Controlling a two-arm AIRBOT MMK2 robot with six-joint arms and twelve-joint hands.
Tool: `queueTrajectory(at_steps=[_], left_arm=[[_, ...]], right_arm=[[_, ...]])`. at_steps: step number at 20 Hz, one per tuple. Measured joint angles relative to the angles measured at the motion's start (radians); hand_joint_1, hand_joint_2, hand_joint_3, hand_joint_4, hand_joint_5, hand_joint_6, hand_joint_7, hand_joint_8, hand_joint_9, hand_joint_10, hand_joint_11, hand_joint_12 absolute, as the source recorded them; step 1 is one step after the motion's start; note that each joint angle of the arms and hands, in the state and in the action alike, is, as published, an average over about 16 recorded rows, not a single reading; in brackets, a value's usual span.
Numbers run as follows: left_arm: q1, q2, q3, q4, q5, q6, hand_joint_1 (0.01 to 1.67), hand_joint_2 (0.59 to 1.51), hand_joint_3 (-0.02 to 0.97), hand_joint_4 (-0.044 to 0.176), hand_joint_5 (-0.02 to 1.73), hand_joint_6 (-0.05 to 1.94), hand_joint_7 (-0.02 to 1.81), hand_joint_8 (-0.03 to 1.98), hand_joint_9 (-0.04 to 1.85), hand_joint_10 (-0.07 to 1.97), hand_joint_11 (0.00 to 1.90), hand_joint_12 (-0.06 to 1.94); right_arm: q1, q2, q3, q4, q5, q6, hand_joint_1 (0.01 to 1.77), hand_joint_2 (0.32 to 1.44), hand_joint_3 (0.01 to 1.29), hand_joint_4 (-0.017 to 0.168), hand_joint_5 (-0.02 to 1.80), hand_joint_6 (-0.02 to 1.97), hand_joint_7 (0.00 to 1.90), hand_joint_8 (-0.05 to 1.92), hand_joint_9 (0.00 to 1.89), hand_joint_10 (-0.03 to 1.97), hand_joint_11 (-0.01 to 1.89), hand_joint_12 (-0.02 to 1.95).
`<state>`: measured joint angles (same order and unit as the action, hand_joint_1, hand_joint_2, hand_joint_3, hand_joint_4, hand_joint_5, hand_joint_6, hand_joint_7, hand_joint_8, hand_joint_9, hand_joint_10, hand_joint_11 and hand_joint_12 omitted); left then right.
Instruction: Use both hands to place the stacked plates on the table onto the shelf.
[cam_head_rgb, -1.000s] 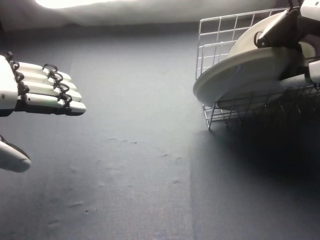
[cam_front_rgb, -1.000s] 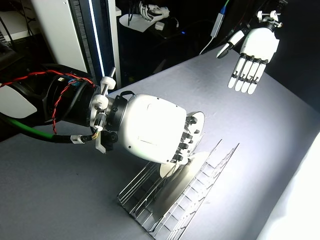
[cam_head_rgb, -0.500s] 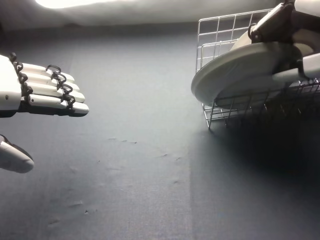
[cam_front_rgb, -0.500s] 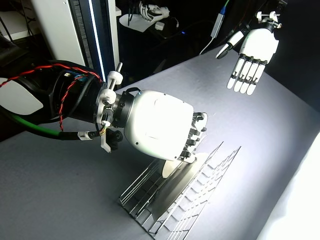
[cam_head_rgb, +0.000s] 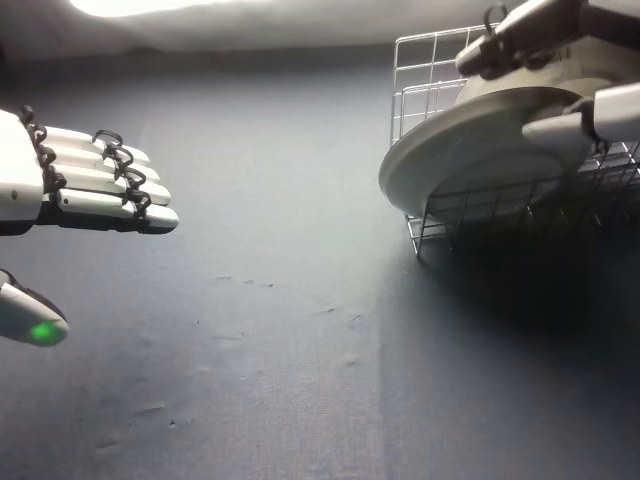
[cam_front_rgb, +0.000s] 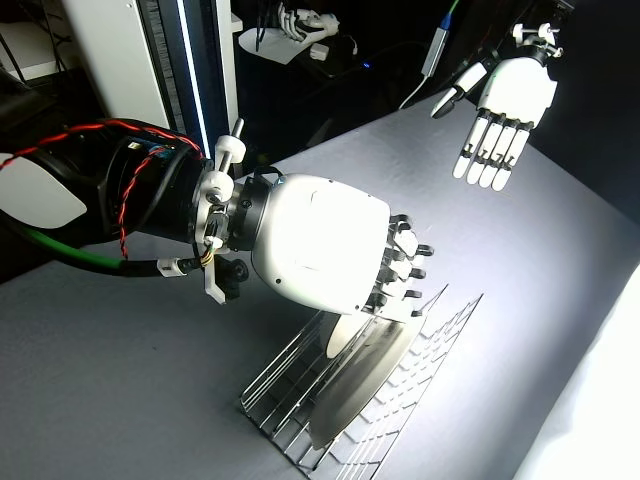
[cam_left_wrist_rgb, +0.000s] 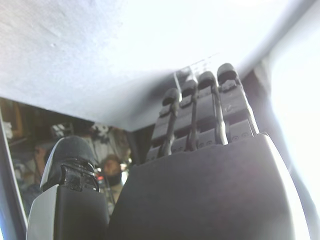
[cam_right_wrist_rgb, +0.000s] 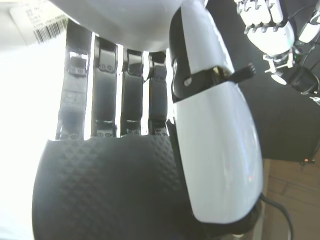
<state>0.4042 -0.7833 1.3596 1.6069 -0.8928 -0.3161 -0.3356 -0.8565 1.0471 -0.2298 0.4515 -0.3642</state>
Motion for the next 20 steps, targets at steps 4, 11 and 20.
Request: queueTrajectory(at_steps=[4, 11, 20], left_arm=[[-0.008, -0.002, -0.007, 0.001, -0.027, 0.0, 0.02, 1.172, 0.016, 0.003, 0.03, 0.01, 0.03, 0.01, 0.02, 0.01, 0.02, 0.01], [-0.021, -0.002, -0.04, 0.01, -0.084, 0.028, 0.02, 1.178, 0.016, 0.003, 0.15, 0.02, 0.16, 0.05, 0.12, 0.06, 0.08, 0.13], [-0.011, 0.003, -0.086, 0.032, -0.118, 0.071, 0.19, 1.191, 0.016, 0.042, 0.76, 0.83, 0.82, 1.0, 0.75, 1.08, 0.68, 1.18]], right_arm=[[0.018, -0.003, -0.003, -0.082, 0.027, 0.0, 1.1, 1.08, 0.01, -0.002, 0.59, 0.02, 0.65, 0.01, 0.64, 0.01, 0.31, 0.98], [0.04, -0.006, -0.009, -0.341, 0.13, -0.007, 0.76, 1.06, 0.01, 0.0, 0.49, 0.02, 0.56, 0.02, 0.54, 0.03, 0.19, 1.01], [0.039, -0.004, -0.011, -0.679, 0.327, -0.053, 0.39, 1.04, 0.01, 0.003, 0.81, 0.88, 0.88, 0.89, 0.85, 0.97, 0.66, 1.48]])
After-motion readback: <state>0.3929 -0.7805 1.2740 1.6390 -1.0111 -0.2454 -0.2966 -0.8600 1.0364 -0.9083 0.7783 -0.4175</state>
